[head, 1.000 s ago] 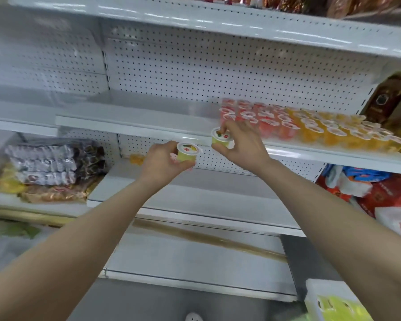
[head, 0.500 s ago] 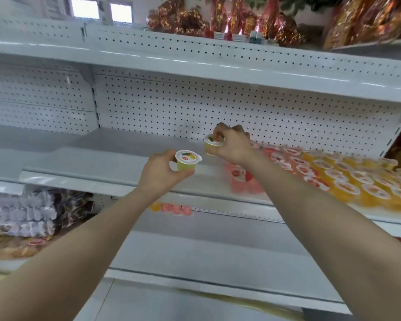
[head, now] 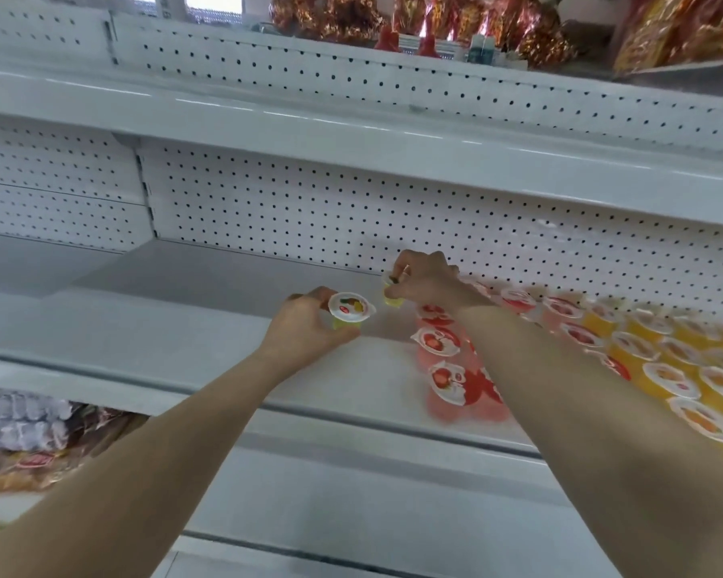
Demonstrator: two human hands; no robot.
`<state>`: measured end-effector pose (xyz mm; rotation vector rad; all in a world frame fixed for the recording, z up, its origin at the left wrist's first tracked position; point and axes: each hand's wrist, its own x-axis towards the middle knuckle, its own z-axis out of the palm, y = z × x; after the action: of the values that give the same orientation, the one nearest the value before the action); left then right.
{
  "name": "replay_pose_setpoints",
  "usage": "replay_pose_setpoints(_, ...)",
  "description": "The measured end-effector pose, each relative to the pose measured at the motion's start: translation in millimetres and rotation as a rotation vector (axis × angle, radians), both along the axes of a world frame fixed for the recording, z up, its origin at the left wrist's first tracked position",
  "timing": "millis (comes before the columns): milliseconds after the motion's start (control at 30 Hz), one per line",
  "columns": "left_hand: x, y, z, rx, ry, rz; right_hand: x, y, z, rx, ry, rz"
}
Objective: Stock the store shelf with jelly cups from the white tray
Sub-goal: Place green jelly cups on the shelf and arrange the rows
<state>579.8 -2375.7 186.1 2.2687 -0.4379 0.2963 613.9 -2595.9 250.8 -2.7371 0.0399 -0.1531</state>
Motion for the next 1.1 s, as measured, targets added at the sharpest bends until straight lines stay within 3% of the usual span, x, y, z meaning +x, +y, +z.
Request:
replay_pose_setpoints(333,8.8,-19.8,-3.4,-0.04,0.013,-0.029,14.9,-4.9,-9.1,-0.052,-0.031,0.039)
replay_pose_setpoints(700,8.5,-53.8,-3.8,-0.092,0.162,0.012,-19.2,-37.0,-8.0,-0.325,-0.333,0.086)
replay_pose_setpoints(900,-0.4,-51.8,1.7,0.029,0.057,0.021,-50.2,-38.3,-3.5,-0.425,-0.405,0.109)
replay_pose_setpoints(1100,-41.2,-36.2,22.4,0.092,-0.229,0.049,-98.5,-35.6,8.1,-0.454,-0.557,0.119)
